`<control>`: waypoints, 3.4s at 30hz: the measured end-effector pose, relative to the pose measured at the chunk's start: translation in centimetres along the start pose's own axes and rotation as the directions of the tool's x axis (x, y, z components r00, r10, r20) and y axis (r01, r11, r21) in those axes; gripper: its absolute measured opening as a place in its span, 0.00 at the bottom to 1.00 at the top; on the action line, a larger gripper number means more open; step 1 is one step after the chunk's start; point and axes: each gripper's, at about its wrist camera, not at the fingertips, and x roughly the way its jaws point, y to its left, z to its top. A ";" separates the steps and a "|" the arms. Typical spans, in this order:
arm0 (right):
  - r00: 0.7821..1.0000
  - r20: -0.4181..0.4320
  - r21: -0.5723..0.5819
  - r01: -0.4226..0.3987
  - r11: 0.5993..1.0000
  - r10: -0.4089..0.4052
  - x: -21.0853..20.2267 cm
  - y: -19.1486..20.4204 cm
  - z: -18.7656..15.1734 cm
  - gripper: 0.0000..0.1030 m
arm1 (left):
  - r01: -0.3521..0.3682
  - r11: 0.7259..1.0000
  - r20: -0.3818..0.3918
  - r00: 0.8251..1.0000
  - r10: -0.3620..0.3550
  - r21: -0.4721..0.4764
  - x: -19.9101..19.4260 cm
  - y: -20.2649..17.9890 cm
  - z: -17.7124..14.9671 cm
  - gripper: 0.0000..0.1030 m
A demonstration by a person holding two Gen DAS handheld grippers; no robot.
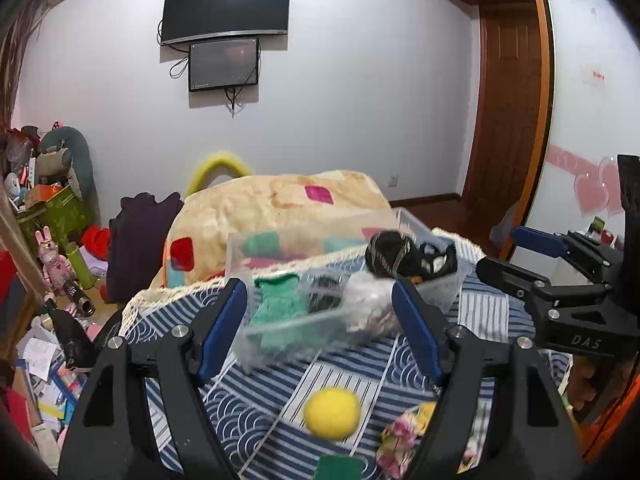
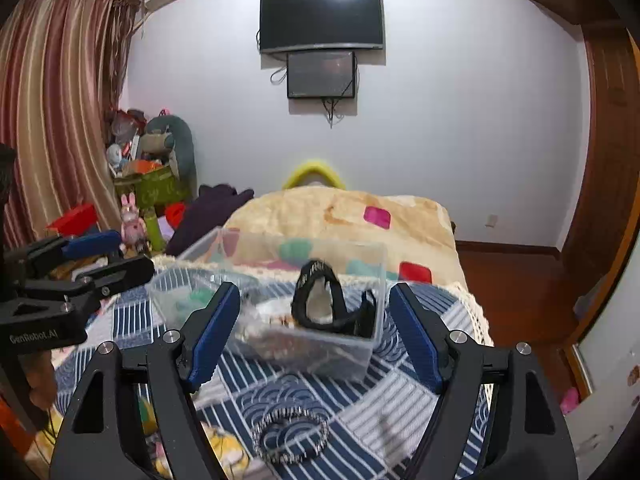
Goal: Organize soft objects
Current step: 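Grasp the yellow felt ball with the left gripper while the right gripper grasps the braided bracelet, then drop the yellow ball into the box with the left gripper while the right gripper releases the bracelet inside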
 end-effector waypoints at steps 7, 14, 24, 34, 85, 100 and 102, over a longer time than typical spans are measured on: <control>0.994 -0.107 0.025 -0.020 0.999 0.022 1.6 0.1 -2.9 0.72 | 0.011 1.000 -0.096 0.995 -0.014 -0.025 1.3 0.4 -3.1 0.73; 0.964 -0.259 0.038 -0.054 0.998 0.062 4.8 0.6 -6.0 0.72 | 0.012 0.999 -0.182 0.983 -0.019 -0.036 2.9 0.7 -5.9 0.73; 0.924 -0.380 0.002 -0.039 0.999 0.037 7.3 1.7 -7.6 0.72 | 0.052 0.997 -0.269 0.961 -0.067 -0.062 5.3 0.1 -8.0 0.73; 0.941 -0.339 0.010 -0.007 1.000 0.010 6.7 1.3 -7.6 0.34 | 0.076 0.991 -0.294 0.950 -0.107 -0.114 6.5 0.5 -8.3 0.57; 0.996 -0.044 -0.006 -0.081 0.997 0.080 5.5 2.9 2.3 0.15 | -0.089 0.993 -0.033 0.996 0.087 -0.077 4.7 3.1 0.4 0.44; 0.973 -0.212 -0.011 -0.094 0.995 0.090 11.3 3.4 1.6 0.15 | -0.099 0.990 -0.110 0.990 0.088 -0.103 9.1 4.0 0.0 0.44; 0.970 -0.228 -0.020 -0.091 0.996 0.084 11.8 3.6 1.4 0.15 | -0.101 0.990 -0.112 0.990 0.091 -0.094 9.4 3.9 0.0 0.44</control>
